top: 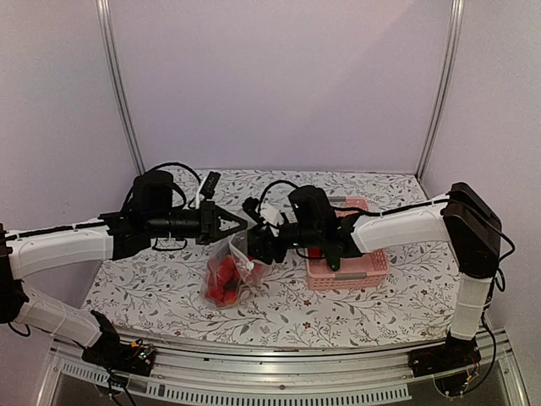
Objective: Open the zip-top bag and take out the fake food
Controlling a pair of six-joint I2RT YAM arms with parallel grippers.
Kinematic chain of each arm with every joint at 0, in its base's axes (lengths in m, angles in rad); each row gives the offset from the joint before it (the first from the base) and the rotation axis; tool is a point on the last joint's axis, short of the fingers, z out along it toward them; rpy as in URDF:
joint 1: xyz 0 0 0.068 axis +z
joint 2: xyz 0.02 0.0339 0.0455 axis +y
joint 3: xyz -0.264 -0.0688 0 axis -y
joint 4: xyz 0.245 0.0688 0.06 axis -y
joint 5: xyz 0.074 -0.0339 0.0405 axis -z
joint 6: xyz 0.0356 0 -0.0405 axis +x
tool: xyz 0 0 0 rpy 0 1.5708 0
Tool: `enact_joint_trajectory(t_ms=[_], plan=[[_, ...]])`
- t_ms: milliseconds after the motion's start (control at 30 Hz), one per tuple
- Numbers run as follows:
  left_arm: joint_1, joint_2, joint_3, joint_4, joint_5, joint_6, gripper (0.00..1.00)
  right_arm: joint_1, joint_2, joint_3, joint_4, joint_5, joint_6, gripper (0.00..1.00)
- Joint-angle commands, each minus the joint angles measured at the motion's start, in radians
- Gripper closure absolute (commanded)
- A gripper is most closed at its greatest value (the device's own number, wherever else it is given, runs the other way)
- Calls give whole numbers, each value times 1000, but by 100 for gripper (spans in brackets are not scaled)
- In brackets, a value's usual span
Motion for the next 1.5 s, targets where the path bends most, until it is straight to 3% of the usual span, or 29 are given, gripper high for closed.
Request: enact_joint_trajectory(t_ms=[0, 333, 467, 733, 1033, 1300, 1467], plan=[[16, -32, -7, -17, 61, 18, 100, 28, -35, -6, -34, 164, -93, 36], [19, -37, -32, -8, 64, 16, 100, 21, 12, -6, -96, 359, -120, 28], [19, -35, -38, -2, 63, 16, 100, 6, 44, 20, -114, 335, -111, 32], [22, -13, -35, 2, 68, 17, 100, -12, 119, 77, -139, 114, -100, 36], [29, 0, -37, 10, 81, 19, 100, -19, 179, 121, -148, 98, -77, 25], [47, -23, -59, 0, 68, 18, 100, -27, 198, 139, -151, 74, -65, 62], [65, -25, -74, -2, 62, 21, 100, -27, 128, 84, -140, -10, -81, 66]])
